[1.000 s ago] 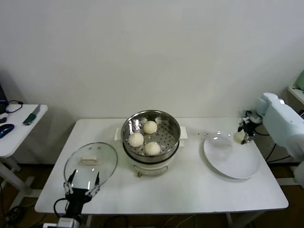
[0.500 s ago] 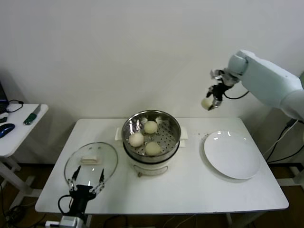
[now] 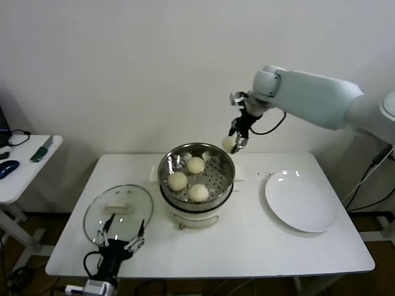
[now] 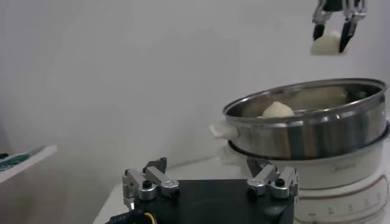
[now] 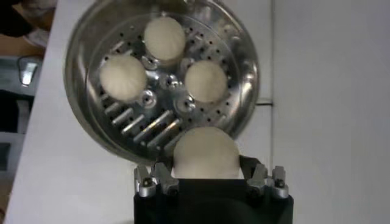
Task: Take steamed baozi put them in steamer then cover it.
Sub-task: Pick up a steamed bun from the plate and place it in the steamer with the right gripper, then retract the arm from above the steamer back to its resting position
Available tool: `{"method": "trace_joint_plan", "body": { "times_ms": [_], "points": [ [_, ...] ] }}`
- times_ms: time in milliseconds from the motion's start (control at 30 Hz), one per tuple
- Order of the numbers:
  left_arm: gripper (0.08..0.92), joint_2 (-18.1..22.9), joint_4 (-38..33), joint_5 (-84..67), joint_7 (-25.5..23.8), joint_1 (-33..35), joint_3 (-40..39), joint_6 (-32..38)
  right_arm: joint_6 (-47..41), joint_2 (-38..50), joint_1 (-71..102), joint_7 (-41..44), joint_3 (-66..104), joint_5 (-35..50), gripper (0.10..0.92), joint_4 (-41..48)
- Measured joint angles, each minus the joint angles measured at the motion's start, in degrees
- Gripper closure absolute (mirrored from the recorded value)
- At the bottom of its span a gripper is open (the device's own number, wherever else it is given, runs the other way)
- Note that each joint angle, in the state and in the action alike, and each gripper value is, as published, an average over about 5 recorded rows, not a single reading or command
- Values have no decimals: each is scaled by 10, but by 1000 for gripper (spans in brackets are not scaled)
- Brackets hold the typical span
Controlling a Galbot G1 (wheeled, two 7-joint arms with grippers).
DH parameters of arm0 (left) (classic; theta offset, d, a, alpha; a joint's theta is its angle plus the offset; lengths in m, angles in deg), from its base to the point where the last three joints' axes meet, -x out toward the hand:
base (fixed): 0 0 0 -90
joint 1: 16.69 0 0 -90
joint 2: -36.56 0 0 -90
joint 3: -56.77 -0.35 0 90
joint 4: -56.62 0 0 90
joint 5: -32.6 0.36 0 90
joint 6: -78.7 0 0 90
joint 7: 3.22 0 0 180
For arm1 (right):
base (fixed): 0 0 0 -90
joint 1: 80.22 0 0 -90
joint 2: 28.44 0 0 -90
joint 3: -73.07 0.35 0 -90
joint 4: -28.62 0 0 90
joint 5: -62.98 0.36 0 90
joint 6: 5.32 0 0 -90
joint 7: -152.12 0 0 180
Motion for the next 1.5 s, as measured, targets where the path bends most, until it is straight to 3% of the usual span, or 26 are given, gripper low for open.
{"method": "trace_joint_plan", "body": {
  "times_ms": [367,1000,1267,1500],
  "points": [
    [177,-5,-1,1,-2,-5,0,4,-14,-61,18,-14,-51,45,313,-11],
    [177,-14,10,-11,-3,-14,4,7,-4,-126,76,-8,-78,40,305,65],
    [177,-14,11,-10,-3,-19,3,4,-2,-132,80,-7,-77,31,216,75],
    [177,-14,10,-10,-2,-19,5,4,-2,-125,73,-3,-69,28,203,68]
  ]
}}
